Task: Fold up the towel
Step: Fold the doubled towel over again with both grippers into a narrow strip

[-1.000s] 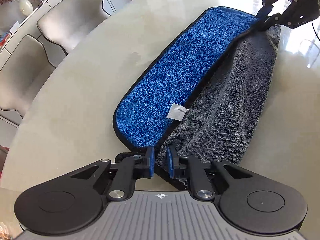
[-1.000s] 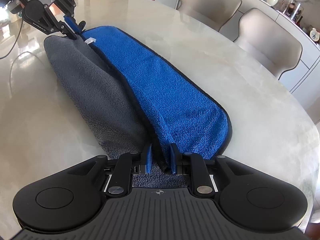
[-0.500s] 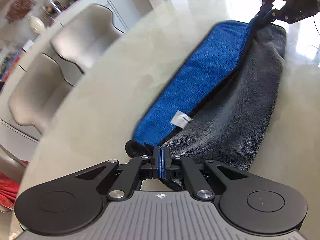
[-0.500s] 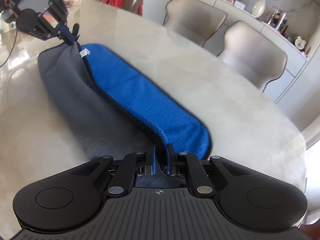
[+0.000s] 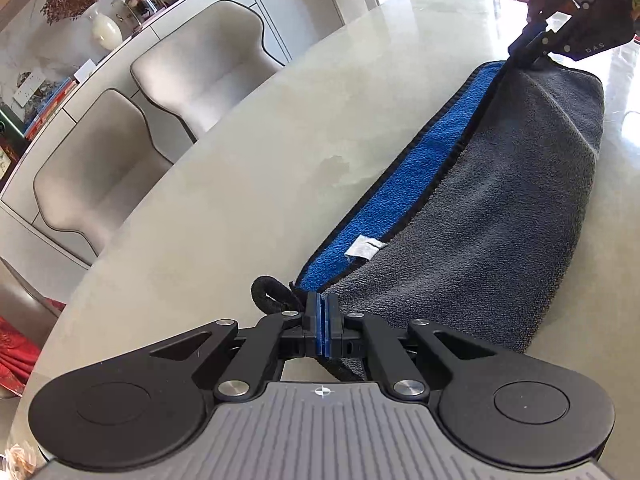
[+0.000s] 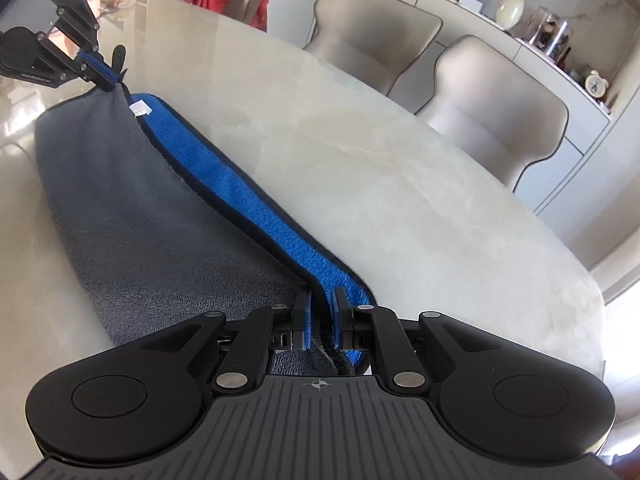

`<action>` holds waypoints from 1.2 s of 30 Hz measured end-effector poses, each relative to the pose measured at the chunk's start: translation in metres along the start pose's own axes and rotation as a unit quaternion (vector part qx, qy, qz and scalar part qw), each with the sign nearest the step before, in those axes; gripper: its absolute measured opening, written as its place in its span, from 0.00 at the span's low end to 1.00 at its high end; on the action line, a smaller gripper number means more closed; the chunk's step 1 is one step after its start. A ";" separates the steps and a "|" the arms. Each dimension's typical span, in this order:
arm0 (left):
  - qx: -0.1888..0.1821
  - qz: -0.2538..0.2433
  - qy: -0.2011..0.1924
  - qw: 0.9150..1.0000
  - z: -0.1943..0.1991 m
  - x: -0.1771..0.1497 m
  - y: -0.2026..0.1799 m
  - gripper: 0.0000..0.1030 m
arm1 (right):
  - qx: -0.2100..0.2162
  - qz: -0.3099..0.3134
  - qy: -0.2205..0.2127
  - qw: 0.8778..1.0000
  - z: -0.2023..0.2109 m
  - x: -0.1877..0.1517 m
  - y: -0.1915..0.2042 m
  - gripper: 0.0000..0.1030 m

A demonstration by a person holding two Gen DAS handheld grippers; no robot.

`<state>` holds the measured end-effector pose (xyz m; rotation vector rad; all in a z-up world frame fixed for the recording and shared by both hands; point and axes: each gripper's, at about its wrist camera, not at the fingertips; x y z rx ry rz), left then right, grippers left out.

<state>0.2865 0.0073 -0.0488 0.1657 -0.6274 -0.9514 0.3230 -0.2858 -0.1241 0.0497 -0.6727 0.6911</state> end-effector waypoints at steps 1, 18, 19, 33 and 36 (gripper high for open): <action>0.001 0.002 0.000 1.000 0.000 -0.001 0.001 0.00 | -0.001 0.003 -0.001 1.000 -0.002 0.001 0.000 0.10; 0.024 0.021 -0.001 0.999 -0.008 -0.005 0.004 0.02 | 0.000 -0.025 0.015 1.000 -0.008 -0.007 -0.011 0.13; 0.024 0.026 -0.006 0.999 -0.007 -0.005 0.006 0.03 | -0.001 -0.027 0.015 1.000 -0.008 -0.008 -0.011 0.13; -0.001 0.011 -0.006 1.000 -0.018 -0.004 0.004 0.08 | 0.013 -0.070 0.011 0.997 0.000 -0.016 -0.018 0.11; 0.009 0.004 -0.003 1.000 -0.023 -0.004 0.003 0.16 | 0.019 -0.071 0.013 0.997 0.001 -0.014 -0.019 0.11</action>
Point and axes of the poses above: each gripper's, at about its wrist camera, not at the fingertips, and z roughly against the way its jaws point, y to its left, x to its top, and after that the axes turned 7 degrees about -z, right-handed
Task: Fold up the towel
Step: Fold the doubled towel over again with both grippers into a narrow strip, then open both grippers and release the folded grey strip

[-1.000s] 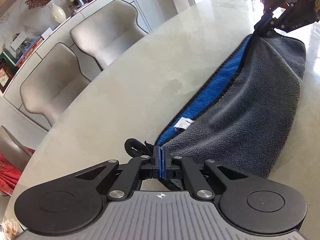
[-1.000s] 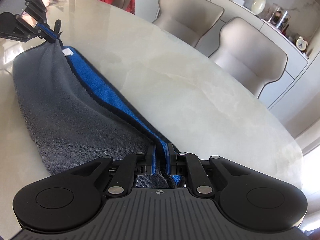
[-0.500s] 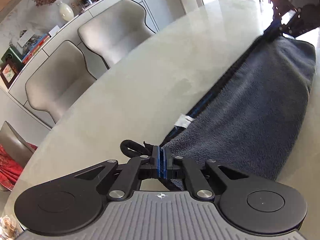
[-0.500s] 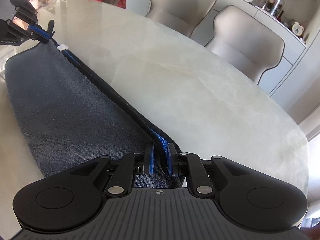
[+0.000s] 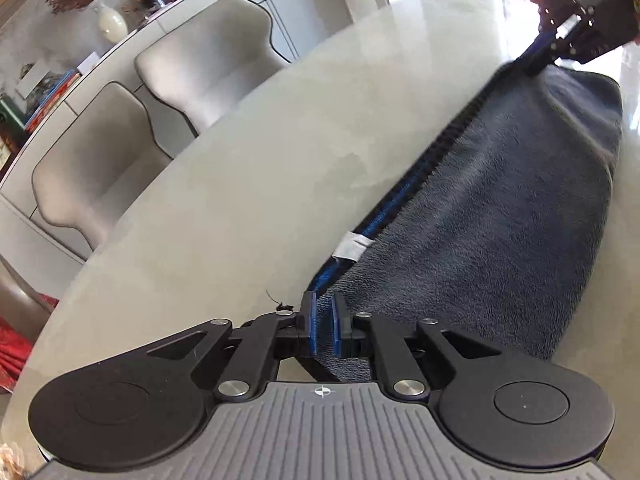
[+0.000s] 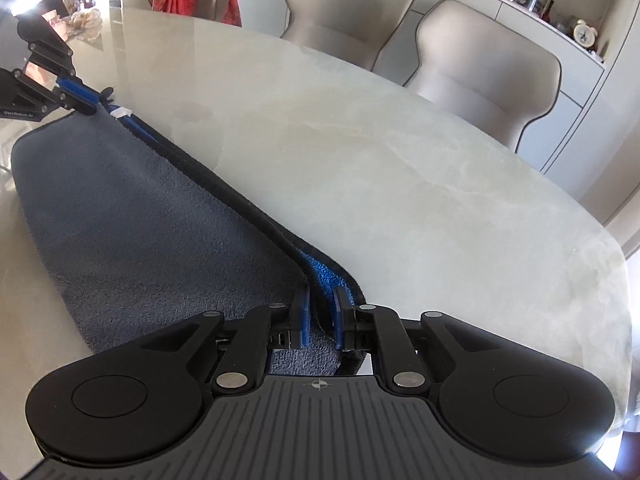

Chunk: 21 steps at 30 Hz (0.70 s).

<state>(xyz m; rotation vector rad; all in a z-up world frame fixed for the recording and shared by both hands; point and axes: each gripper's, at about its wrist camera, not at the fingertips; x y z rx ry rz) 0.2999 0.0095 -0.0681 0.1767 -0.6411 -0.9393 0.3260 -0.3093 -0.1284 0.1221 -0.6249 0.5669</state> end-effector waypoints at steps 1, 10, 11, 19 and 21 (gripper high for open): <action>0.002 0.001 0.000 1.000 -0.002 0.000 0.000 0.19 | 0.001 0.001 0.000 1.000 0.000 0.001 -0.001 0.11; 0.004 -0.024 0.014 1.000 -0.012 0.007 0.000 0.01 | -0.021 -0.005 -0.033 0.999 0.003 0.012 -0.009 0.07; 0.009 -0.030 0.014 0.999 -0.012 0.008 -0.001 0.00 | -0.022 -0.010 -0.035 0.999 0.003 0.012 -0.011 0.07; 0.038 -0.002 0.006 0.999 -0.021 0.010 0.004 0.00 | -0.035 -0.033 -0.012 0.999 -0.006 0.006 -0.016 0.17; 0.047 0.015 0.007 0.999 -0.022 0.009 0.008 0.00 | -0.062 -0.039 -0.009 0.997 -0.005 0.009 -0.018 0.27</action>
Point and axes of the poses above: each gripper's, at about its wrist camera, not at the fingertips, and z roughly against the way its jaws point, y to its left, x to its top, and after that the axes turned 7 degrees about -z, right-handed
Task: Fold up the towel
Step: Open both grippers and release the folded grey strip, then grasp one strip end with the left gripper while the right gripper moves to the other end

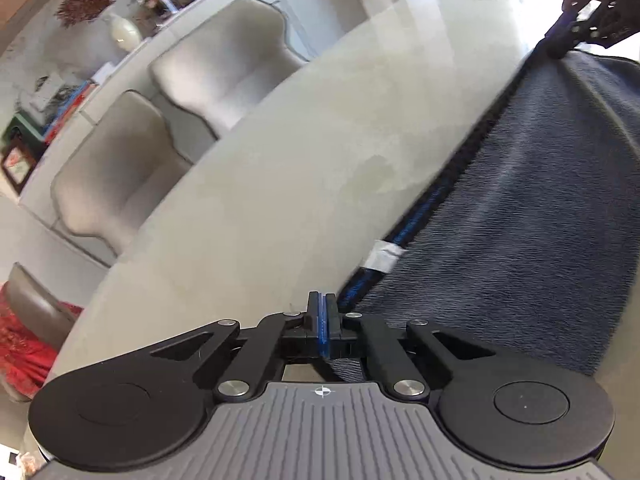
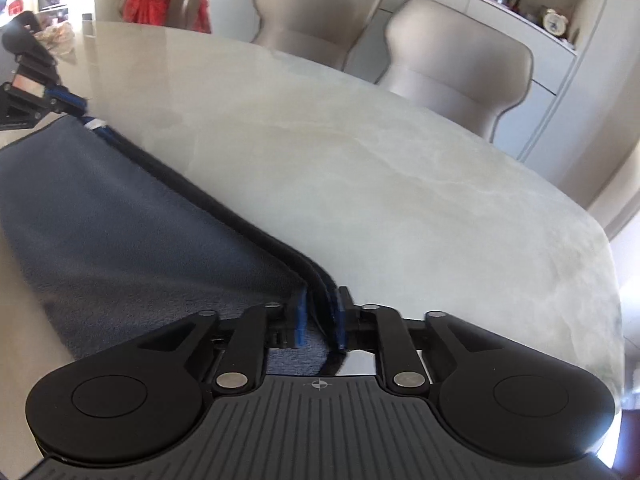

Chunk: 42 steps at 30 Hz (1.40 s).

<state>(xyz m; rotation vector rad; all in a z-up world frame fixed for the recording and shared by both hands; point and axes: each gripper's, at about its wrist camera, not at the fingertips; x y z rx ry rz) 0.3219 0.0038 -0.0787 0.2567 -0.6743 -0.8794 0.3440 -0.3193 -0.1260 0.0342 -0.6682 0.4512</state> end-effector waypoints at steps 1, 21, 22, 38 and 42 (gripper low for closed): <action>-0.001 0.006 -0.009 1.000 0.006 0.000 0.001 0.00 | -0.012 -0.003 0.000 1.000 0.002 0.001 -0.001 0.29; -0.099 0.080 -0.022 0.992 0.060 -0.024 -0.060 0.22 | 0.121 -0.097 0.010 0.988 0.050 -0.056 0.039 0.28; -0.094 0.082 -0.018 0.992 0.060 -0.026 -0.058 0.23 | 0.121 -0.098 0.012 0.988 0.052 -0.058 0.036 0.28; -0.045 0.095 -0.037 0.994 0.062 -0.030 -0.020 0.43 | 0.096 -0.121 0.015 0.988 0.069 -0.062 0.027 0.35; -0.050 0.096 -0.067 0.992 0.047 -0.010 -0.002 0.43 | 0.094 -0.107 -0.005 0.990 0.069 -0.050 0.031 0.40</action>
Point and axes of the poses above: each gripper's, at about its wrist camera, not at the fingertips, and z roughly against the way its jaws point, y to its left, x to its top, and after that the axes turned 7 degrees about -z, right-handed
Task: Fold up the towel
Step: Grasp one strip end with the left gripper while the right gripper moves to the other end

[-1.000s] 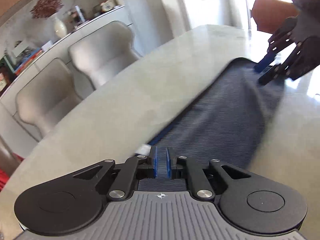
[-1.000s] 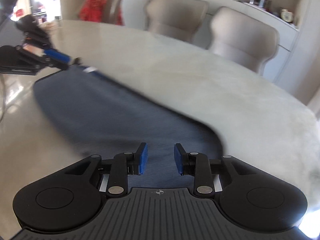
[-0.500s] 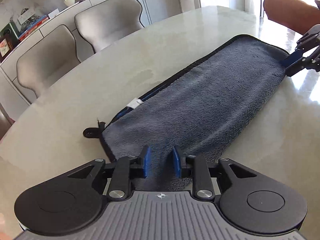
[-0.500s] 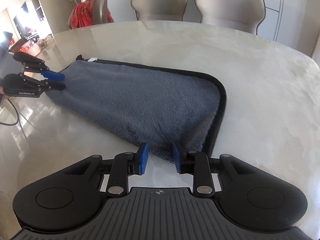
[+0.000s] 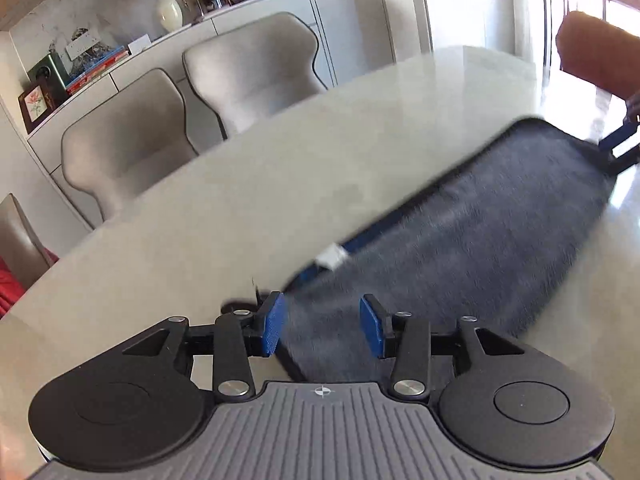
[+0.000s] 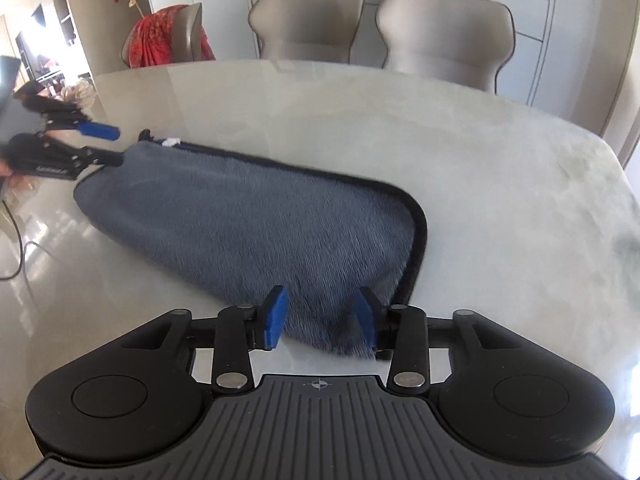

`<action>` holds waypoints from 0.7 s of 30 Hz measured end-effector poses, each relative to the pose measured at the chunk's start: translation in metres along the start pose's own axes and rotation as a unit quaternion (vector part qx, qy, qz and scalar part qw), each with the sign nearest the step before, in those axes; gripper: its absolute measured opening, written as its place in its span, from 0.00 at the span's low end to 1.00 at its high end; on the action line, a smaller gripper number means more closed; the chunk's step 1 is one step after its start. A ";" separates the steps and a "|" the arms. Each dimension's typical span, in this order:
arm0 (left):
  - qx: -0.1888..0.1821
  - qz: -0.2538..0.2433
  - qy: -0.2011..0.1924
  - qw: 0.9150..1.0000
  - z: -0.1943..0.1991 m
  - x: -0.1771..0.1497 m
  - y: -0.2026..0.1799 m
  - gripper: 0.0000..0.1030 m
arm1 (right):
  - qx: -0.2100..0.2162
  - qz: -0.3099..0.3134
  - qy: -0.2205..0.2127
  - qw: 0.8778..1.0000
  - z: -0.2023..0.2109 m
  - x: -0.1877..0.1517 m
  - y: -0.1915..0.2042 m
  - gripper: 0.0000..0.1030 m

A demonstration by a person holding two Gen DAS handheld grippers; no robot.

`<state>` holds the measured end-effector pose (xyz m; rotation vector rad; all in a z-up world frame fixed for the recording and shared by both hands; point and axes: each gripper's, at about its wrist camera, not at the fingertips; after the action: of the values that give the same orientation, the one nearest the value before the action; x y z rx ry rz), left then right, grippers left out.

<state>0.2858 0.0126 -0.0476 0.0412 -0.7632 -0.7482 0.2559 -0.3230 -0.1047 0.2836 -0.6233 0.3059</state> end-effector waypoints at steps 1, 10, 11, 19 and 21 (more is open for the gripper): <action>-0.003 -0.008 -0.002 1.000 -0.004 0.004 0.000 0.43 | 0.001 0.000 0.001 1.000 -0.003 0.002 0.001 0.41; -0.039 -0.082 0.020 0.996 -0.050 0.017 -0.018 0.43 | 0.002 0.012 0.032 0.999 -0.019 -0.007 0.004 0.42; -0.041 -0.081 0.021 0.996 -0.052 0.018 -0.018 0.43 | 0.003 0.010 0.030 0.999 -0.019 -0.008 0.004 0.43; -0.063 -0.110 0.030 0.991 -0.055 0.021 -0.029 0.04 | 0.012 0.008 0.025 1.000 -0.021 -0.013 0.004 0.50; -0.056 -0.107 0.030 0.992 -0.056 0.022 -0.029 0.00 | 0.012 0.010 0.025 1.000 -0.020 -0.013 0.004 0.51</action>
<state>0.3148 -0.0350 -0.0842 0.0448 -0.6635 -0.9891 0.2547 -0.3147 -0.1276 0.2922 -0.5727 0.3391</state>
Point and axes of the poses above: each gripper's, at about its wrist camera, not at the fingertips, and z roughly against the way its jaws point, y to its left, x to its top, and after that the axes turned 7 degrees about -z, right-handed
